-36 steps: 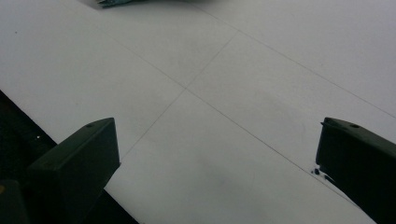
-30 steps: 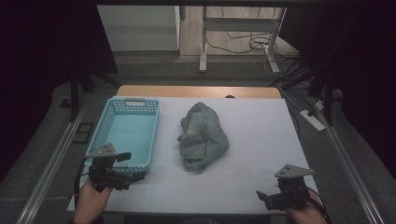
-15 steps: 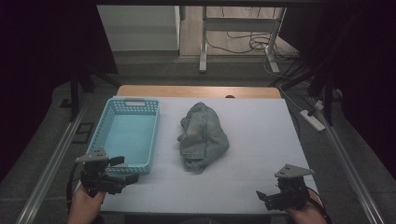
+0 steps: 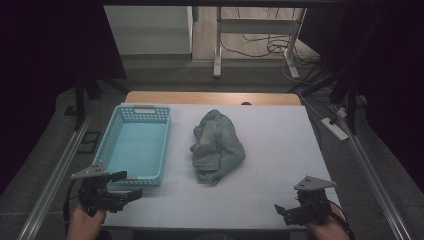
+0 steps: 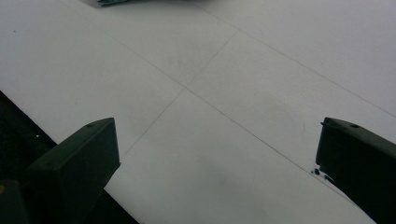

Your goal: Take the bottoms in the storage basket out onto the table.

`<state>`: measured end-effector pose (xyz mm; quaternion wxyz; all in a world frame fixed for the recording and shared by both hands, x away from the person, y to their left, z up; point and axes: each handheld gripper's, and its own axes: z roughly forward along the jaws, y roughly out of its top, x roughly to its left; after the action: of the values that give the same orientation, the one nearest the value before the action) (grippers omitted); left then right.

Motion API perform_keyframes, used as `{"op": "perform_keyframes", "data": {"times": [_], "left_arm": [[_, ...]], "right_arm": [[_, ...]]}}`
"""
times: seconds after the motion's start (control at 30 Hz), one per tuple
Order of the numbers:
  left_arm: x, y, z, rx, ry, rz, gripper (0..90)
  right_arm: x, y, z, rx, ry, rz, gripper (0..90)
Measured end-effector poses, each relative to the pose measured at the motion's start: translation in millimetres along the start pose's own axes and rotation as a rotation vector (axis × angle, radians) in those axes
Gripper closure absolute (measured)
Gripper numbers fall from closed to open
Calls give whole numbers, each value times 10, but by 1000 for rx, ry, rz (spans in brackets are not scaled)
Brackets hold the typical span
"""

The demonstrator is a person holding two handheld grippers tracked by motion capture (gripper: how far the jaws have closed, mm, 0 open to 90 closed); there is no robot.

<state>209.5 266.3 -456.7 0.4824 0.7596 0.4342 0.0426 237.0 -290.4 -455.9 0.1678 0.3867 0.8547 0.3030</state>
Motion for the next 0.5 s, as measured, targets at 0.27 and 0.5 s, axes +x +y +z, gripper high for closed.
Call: {"op": "perform_keyframes", "data": {"times": [0.27, 0.5], "left_arm": [[22, -72, -50, -1, -2, -21, 13], [28, -118, -82, -3, 4, -32, 12]], "right_arm": [[-2, 0, -1, 2, -2, 0, 0], [-1, 0, 0, 1, -3, 2, 0]]}}
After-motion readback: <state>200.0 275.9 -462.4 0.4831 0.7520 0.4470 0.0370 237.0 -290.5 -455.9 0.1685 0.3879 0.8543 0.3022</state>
